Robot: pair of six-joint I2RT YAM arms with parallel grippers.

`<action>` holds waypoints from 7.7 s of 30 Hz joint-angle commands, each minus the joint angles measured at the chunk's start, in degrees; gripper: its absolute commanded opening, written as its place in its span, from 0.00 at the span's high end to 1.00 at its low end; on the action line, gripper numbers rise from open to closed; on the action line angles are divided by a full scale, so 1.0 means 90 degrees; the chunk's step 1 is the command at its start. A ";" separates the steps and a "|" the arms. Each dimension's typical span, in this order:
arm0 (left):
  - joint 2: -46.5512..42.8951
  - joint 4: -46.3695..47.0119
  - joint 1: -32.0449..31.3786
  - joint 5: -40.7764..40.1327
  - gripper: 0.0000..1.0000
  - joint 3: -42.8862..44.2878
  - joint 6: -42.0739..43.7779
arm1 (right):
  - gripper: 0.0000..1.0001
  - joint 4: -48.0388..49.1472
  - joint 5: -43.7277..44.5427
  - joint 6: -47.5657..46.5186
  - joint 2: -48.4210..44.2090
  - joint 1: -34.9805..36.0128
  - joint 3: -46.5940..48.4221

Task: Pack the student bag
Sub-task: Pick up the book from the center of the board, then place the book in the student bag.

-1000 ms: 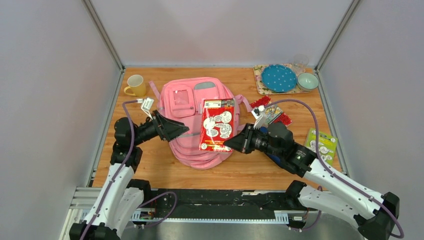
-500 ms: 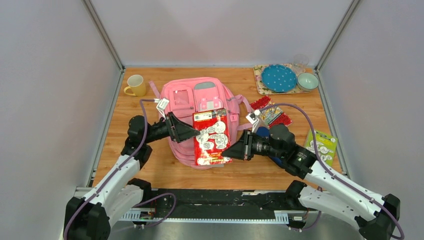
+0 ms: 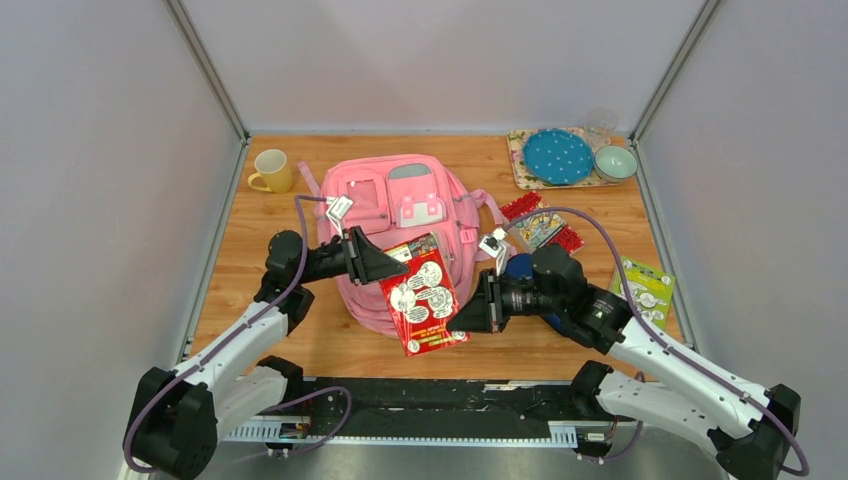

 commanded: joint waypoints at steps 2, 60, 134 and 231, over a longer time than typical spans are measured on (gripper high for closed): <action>-0.0149 -0.0437 -0.0075 0.0266 0.89 0.0192 0.0732 | 1.00 -0.0626 0.1052 -0.0603 0.0067 -0.0004 0.0802; -0.1476 0.0232 -0.0250 -0.2450 0.72 -0.0954 -0.0706 | 1.00 0.4103 0.4675 0.2973 -0.0486 0.0845 -0.2000; 0.1804 -0.4591 -0.3200 -0.4802 1.00 0.1276 0.5393 | 1.00 -0.3176 0.7607 0.2776 -0.4659 0.0836 -0.1091; -0.0774 -0.4396 -0.3219 -0.6082 1.00 0.2282 0.3693 | 0.74 0.5485 0.5224 0.4583 0.6238 0.0543 0.0509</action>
